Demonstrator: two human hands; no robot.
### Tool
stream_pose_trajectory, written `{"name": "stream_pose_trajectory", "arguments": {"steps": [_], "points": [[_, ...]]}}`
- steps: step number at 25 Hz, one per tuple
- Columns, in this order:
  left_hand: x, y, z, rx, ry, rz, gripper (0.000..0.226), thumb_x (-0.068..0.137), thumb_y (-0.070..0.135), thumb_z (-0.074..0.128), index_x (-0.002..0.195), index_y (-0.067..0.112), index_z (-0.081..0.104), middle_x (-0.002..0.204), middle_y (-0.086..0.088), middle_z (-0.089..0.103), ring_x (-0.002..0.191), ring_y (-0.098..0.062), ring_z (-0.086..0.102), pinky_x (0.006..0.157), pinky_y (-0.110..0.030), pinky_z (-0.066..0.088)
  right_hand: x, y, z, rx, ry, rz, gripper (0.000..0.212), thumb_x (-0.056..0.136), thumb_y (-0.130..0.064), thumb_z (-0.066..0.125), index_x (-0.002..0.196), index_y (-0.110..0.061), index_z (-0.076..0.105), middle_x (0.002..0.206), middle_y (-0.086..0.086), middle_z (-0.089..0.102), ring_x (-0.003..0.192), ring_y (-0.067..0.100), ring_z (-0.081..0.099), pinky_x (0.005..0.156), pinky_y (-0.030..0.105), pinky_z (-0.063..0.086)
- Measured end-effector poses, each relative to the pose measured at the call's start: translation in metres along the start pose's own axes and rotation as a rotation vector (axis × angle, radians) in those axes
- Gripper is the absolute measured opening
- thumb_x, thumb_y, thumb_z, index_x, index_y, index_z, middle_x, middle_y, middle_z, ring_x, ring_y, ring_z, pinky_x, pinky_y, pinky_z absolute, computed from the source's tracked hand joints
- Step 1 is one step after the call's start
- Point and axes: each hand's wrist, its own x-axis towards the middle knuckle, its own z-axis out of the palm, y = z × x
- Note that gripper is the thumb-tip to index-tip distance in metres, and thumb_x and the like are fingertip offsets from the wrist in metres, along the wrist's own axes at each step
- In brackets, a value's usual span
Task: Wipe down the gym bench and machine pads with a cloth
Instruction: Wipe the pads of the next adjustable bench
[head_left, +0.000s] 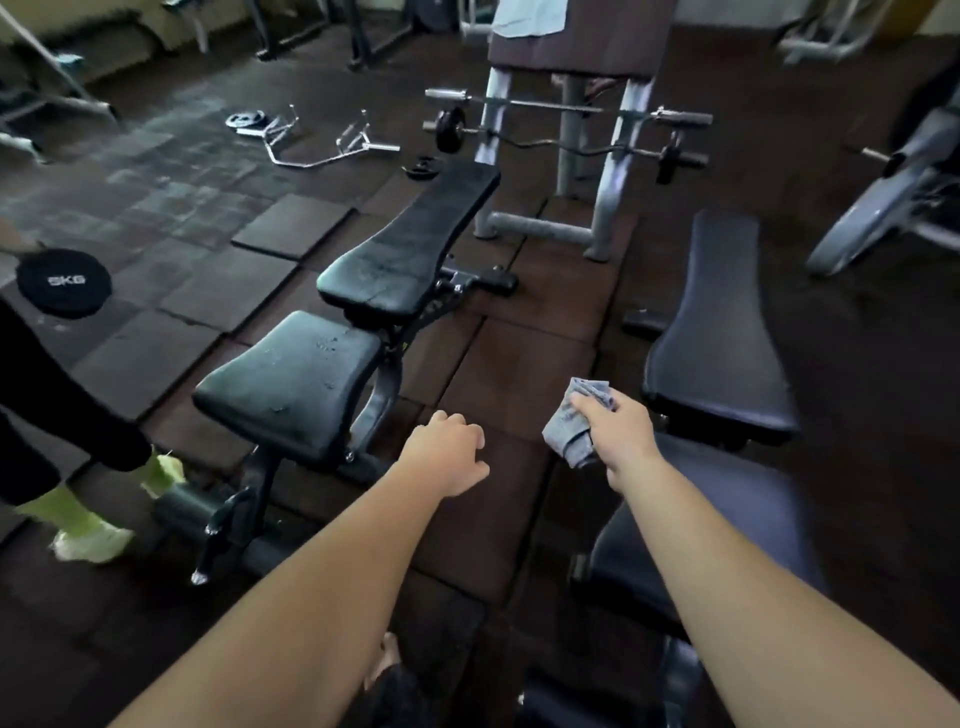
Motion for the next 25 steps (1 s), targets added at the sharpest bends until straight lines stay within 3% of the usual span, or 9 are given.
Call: {"name": "stream_pose_trajectory", "arguments": {"steps": [5,11,15,19,25], "points": [[0.077,-0.072,-0.046,0.060,-0.034,0.155,0.045,0.096,0.045,0.057,0.137,0.028,0.058,0.135,-0.002,0.053,0.131,-0.026,0.042,0.100,-0.043,0.044,0.030,-0.022,0.087,0.075,0.159,0.040,0.008,0.094,-0.014,0.072,0.087,-0.018,0.073,0.081,0.001,0.072,0.073,0.013,0.069,0.064,0.024,0.054],[0.171,-0.121,-0.100,0.127,-0.080,0.284,0.045,0.096,0.047,0.057,0.138,0.029,0.056,0.136,-0.001,0.052,0.132,-0.024,0.041,0.100,-0.041,0.043,0.090,-0.067,0.130,0.123,0.282,0.045,0.008,0.093,-0.014,0.072,0.087,-0.019,0.074,0.085,0.004,0.074,0.074,0.018,0.071,0.074,0.038,0.059],[0.241,-0.118,-0.129,0.151,-0.089,0.347,0.045,0.096,0.045,0.057,0.137,0.028,0.056,0.137,-0.001,0.052,0.133,-0.025,0.040,0.100,-0.042,0.045,0.145,-0.094,0.131,0.116,0.332,0.031,0.006,0.092,-0.016,0.073,0.088,-0.020,0.075,0.086,0.004,0.075,0.079,0.021,0.072,0.077,0.042,0.060],[0.346,-0.093,-0.161,0.173,-0.079,0.393,0.044,0.096,0.045,0.057,0.137,0.028,0.057,0.137,-0.002,0.052,0.133,-0.025,0.040,0.103,-0.042,0.044,0.228,-0.134,0.117,0.110,0.363,0.026,0.010,0.095,-0.014,0.069,0.089,-0.021,0.072,0.086,0.003,0.071,0.075,0.017,0.069,0.068,0.033,0.057],[0.496,-0.045,-0.228,0.176,-0.060,0.393,0.043,0.095,0.043,0.057,0.134,0.027,0.059,0.134,-0.004,0.053,0.132,-0.027,0.041,0.102,-0.043,0.043,0.381,-0.220,0.082,0.061,0.360,0.017,0.008,0.096,-0.014,0.069,0.095,-0.022,0.073,0.093,0.006,0.073,0.081,0.020,0.071,0.078,0.041,0.059]]}}
